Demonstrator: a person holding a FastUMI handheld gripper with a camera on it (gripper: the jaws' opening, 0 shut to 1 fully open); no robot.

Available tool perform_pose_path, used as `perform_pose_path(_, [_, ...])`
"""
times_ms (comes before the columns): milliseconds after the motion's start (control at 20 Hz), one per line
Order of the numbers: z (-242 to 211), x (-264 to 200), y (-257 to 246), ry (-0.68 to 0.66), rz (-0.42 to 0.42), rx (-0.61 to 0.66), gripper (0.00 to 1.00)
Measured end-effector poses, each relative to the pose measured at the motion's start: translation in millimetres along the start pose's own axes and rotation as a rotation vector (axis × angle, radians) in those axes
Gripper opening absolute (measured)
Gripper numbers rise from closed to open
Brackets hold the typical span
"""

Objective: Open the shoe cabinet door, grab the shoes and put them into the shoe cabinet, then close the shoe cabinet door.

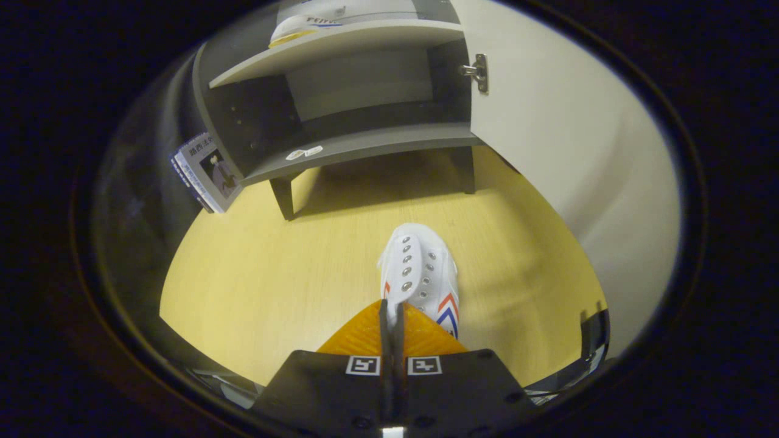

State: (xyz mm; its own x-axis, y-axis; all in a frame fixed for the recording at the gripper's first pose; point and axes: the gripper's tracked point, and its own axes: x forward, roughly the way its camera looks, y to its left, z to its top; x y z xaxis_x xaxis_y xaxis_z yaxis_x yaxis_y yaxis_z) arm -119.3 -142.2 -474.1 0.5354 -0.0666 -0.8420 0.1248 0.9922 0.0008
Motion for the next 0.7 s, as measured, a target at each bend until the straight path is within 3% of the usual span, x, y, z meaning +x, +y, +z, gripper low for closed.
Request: perform_pose_path(700, [48.1, -19.0, 6.5, -0.105, 0.018, 0.002, 0.02])
